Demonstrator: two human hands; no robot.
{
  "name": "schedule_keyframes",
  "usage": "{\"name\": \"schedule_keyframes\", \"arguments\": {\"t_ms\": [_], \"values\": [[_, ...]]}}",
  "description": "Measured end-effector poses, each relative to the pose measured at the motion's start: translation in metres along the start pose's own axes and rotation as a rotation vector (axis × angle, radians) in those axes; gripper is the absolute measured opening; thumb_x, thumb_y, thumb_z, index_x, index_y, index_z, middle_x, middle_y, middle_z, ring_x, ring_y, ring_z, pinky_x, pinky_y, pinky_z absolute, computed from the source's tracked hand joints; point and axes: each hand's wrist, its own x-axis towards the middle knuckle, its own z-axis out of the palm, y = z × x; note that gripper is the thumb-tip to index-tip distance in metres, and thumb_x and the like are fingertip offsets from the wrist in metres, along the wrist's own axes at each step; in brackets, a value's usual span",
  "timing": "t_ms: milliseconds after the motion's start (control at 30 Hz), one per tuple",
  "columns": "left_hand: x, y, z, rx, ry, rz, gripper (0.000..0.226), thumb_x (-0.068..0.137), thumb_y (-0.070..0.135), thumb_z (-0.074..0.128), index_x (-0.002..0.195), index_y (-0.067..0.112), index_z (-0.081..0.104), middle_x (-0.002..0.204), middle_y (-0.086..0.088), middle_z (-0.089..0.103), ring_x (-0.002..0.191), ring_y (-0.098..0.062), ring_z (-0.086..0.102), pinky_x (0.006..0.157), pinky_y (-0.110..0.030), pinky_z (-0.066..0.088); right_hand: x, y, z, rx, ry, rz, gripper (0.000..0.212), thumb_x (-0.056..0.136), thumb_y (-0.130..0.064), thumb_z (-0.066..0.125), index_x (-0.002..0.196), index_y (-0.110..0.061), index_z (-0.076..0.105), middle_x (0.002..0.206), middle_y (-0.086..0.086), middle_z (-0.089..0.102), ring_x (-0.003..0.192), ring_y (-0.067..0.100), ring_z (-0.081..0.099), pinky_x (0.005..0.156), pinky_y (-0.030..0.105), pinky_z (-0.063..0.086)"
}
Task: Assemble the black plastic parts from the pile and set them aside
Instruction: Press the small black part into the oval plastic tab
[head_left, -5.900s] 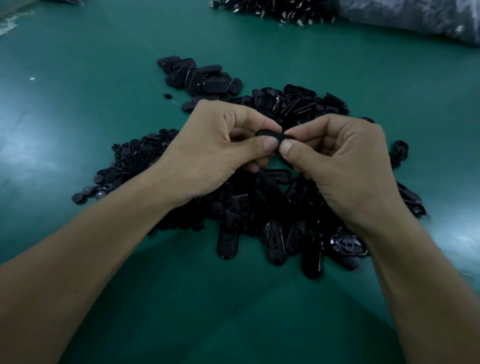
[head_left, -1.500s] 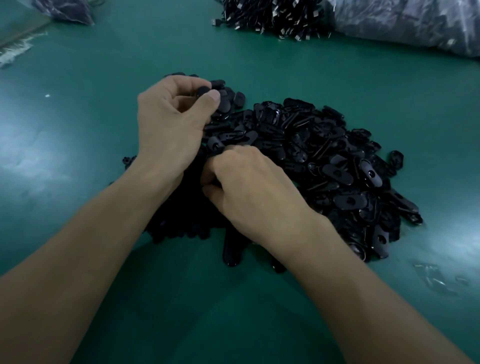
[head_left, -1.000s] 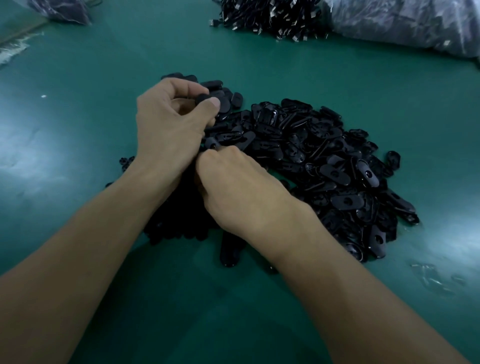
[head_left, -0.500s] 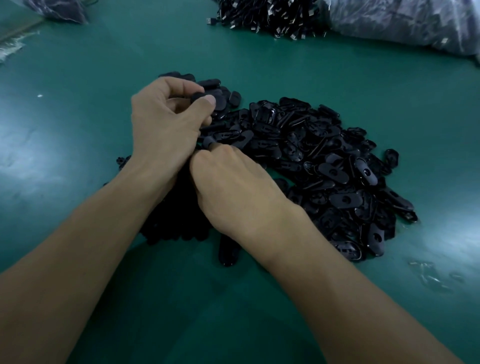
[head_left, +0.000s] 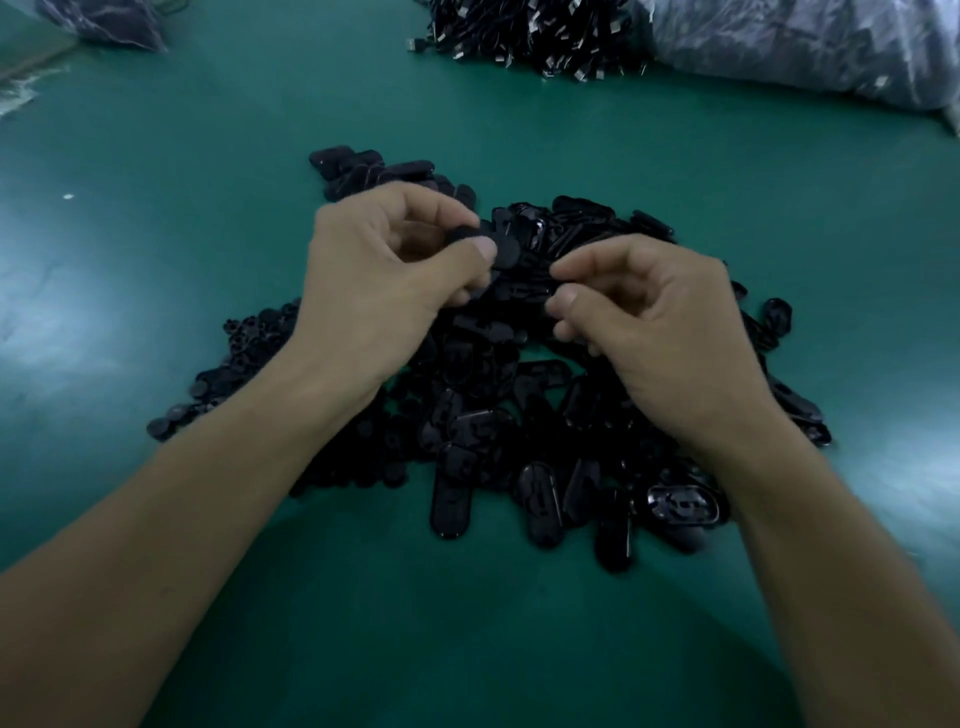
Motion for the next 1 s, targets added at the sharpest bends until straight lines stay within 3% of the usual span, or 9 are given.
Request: {"name": "schedule_keyframes", "arguments": {"t_ms": [100, 333, 567, 767, 867, 1000], "values": [[-0.0072, -0.0004, 0.0065, 0.012, -0.064, -0.006, 0.014, 0.081, 0.010, 0.081, 0.088, 0.016, 0.070, 0.070, -0.001, 0.074, 0.066, -0.022, 0.073, 0.062, -0.027, 0.059, -0.0044, 0.0070, -0.0046, 0.195, 0.036, -0.030, 0.019, 0.090, -0.005, 0.072, 0.095, -0.024, 0.071, 0.083, 0.001, 0.075, 0.072, 0.009, 0.071, 0.066, 0.015, 0.051], [-0.0108, 0.0037, 0.0096, -0.097, -0.135, -0.054, 0.018, 0.082, -0.001, 0.078, 0.092, 0.012, 0.070, 0.072, -0.005, 0.074, 0.067, -0.020, 0.074, 0.063, -0.025, 0.058, -0.0079, 0.0102, -0.0050, 0.457, 0.011, 0.032, 0.021, 0.081, -0.012, 0.076, 0.098, -0.022, 0.069, 0.081, 0.006, 0.076, 0.069, 0.014, 0.071, 0.063, 0.019, 0.052], [-0.0108, 0.0080, 0.0080, -0.163, -0.181, -0.006, 0.021, 0.082, -0.002, 0.075, 0.096, 0.013, 0.072, 0.070, 0.000, 0.073, 0.071, -0.019, 0.075, 0.067, -0.029, 0.061, -0.0076, 0.0111, -0.0053, 0.544, 0.011, 0.030, 0.012, 0.080, -0.009, 0.076, 0.086, -0.020, 0.077, 0.081, 0.009, 0.076, 0.069, 0.017, 0.071, 0.064, 0.021, 0.053], [-0.0117, 0.0071, 0.0080, -0.188, -0.187, -0.005, 0.021, 0.082, -0.003, 0.075, 0.096, 0.012, 0.072, 0.072, -0.002, 0.074, 0.072, -0.019, 0.075, 0.066, -0.027, 0.060, -0.0073, 0.0105, -0.0057, 0.520, 0.014, 0.032, 0.022, 0.083, -0.008, 0.072, 0.097, -0.023, 0.077, 0.079, 0.005, 0.075, 0.070, 0.014, 0.069, 0.067, 0.019, 0.052], [-0.0115, 0.0067, 0.0082, -0.183, -0.172, -0.002, 0.021, 0.082, -0.005, 0.074, 0.095, 0.011, 0.071, 0.072, -0.002, 0.074, 0.071, -0.018, 0.075, 0.065, -0.026, 0.059, -0.0075, 0.0101, -0.0052, 0.467, 0.023, 0.049, 0.020, 0.084, -0.010, 0.069, 0.093, -0.024, 0.080, 0.081, 0.005, 0.075, 0.072, 0.014, 0.068, 0.069, 0.020, 0.052], [-0.0108, 0.0058, 0.0082, -0.162, -0.158, -0.011, 0.021, 0.082, -0.005, 0.075, 0.095, 0.011, 0.071, 0.072, -0.002, 0.074, 0.072, -0.018, 0.075, 0.066, -0.026, 0.059, -0.0094, 0.0098, -0.0063, 0.481, 0.022, 0.085, 0.010, 0.088, -0.006, 0.069, 0.092, -0.015, 0.071, 0.083, 0.010, 0.076, 0.073, 0.020, 0.073, 0.067, 0.023, 0.056]]}}
